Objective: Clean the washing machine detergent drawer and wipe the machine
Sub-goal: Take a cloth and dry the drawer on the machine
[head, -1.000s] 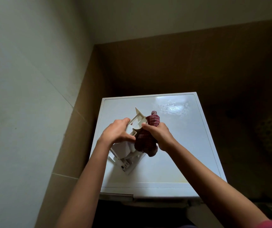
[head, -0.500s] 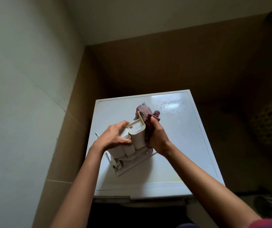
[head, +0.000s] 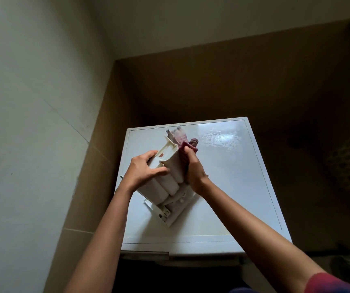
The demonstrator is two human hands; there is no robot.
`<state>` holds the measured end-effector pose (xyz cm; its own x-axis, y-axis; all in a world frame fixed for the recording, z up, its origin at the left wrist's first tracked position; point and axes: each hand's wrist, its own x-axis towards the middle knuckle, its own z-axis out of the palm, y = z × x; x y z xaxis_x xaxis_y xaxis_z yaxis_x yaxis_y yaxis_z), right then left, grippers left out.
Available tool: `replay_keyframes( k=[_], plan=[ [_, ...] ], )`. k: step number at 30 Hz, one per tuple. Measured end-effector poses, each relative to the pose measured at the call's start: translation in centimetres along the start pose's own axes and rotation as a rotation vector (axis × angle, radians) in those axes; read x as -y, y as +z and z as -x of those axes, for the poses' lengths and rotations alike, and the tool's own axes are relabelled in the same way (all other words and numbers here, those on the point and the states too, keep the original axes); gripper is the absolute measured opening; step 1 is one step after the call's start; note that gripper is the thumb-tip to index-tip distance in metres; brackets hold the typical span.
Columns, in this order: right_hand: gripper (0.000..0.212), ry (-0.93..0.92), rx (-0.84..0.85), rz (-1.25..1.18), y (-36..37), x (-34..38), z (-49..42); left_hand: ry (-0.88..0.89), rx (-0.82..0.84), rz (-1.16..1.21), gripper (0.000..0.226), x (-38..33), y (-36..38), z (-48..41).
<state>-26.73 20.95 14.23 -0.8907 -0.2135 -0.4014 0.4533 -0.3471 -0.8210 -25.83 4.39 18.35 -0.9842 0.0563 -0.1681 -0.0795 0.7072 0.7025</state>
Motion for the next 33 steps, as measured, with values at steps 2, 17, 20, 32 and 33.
replay_keyframes(
  k=[2, 17, 20, 32, 33],
  plan=[
    [0.054, -0.070, -0.016, 0.165, 0.4, -0.9, 0.3, -0.008, -0.029, 0.089, 0.063, 0.0, 0.0, -0.1],
    [0.061, -0.560, -0.013, 0.743, 1.3, -2.5, -0.6, -0.191, -0.020, 0.447, 0.058, 1.2, 1.0, -1.0],
    [0.063, -0.598, 0.034, 0.924, -0.9, -3.3, -0.6, -0.249, 0.009, 0.462, 0.065, 1.6, 1.2, -0.8],
    [0.069, -0.710, 0.165, 1.134, 0.7, -3.6, -0.5, -0.319, -0.051, 0.574, 0.100, 2.1, 1.3, -1.2],
    [0.066, -0.739, 0.159, 1.140, 0.4, -3.7, -0.4, -0.337, -0.079, 0.555, 0.107, 2.1, 1.4, -1.3]
  ],
)
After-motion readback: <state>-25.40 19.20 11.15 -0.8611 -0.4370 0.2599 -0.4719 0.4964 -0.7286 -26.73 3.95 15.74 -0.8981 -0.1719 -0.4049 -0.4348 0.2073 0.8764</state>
